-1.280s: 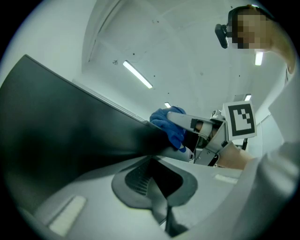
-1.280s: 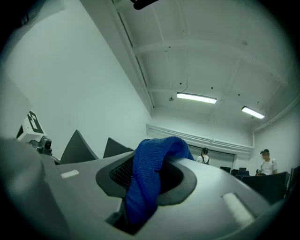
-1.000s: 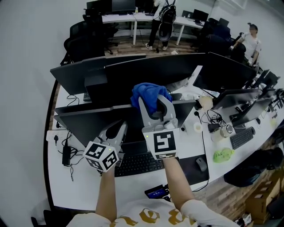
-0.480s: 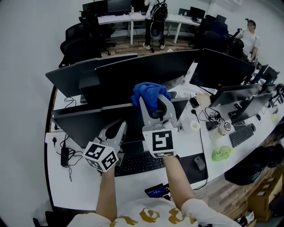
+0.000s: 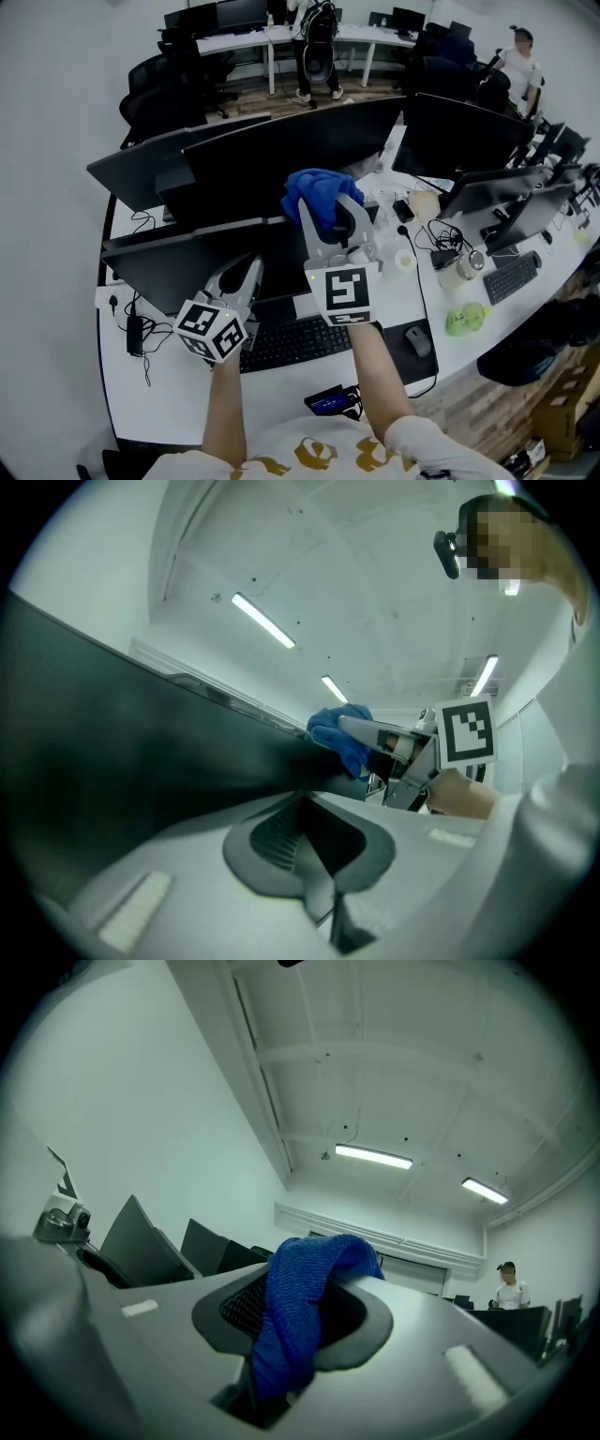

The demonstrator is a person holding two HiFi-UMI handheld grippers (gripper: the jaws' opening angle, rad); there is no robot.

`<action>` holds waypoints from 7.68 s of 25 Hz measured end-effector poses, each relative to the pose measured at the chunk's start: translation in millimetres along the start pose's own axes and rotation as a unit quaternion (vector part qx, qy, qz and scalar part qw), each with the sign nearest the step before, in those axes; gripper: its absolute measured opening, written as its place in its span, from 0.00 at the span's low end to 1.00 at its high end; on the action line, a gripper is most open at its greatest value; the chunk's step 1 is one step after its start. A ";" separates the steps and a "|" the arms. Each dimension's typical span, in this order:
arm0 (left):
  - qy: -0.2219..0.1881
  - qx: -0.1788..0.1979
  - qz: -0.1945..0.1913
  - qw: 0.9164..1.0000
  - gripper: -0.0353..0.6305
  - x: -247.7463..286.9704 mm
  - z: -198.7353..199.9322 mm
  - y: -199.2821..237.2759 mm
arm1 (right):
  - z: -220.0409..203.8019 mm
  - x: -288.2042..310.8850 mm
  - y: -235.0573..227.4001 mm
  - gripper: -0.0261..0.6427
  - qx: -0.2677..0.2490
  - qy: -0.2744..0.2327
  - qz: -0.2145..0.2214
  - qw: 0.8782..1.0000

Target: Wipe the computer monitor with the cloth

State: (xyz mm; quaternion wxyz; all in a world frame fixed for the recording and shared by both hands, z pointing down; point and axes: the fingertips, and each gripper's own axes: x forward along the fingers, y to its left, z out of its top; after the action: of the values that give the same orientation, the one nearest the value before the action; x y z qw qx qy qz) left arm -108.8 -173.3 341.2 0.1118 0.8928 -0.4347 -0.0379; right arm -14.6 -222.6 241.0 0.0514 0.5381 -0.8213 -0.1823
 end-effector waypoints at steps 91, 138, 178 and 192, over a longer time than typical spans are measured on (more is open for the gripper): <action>0.030 0.017 0.055 0.998 0.05 42.9 -45.7 -46.7 | -133.6 -66.4 -118.7 0.22 0.154 0.015 -0.044 0.987; 0.070 -0.041 0.034 0.996 0.05 51.2 -122.1 -40.4 | -240.8 -86.3 -76.9 0.22 0.278 0.099 -0.011 0.955; 0.126 -0.033 0.040 0.991 0.05 55.8 -173.0 -38.4 | -338.1 -110.6 -37.4 0.22 0.388 0.166 -0.004 0.906; 0.158 -0.025 0.060 0.985 0.05 47.6 -206.1 -28.0 | -373.9 -121.9 -22.1 0.22 0.427 0.196 -0.009 0.883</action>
State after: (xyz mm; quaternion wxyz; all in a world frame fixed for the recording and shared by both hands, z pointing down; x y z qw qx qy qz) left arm -23.8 -159.6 536.5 0.2033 0.8566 -0.4637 0.0991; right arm 160.1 -211.7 593.8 -0.0251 0.5400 -0.7880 0.2945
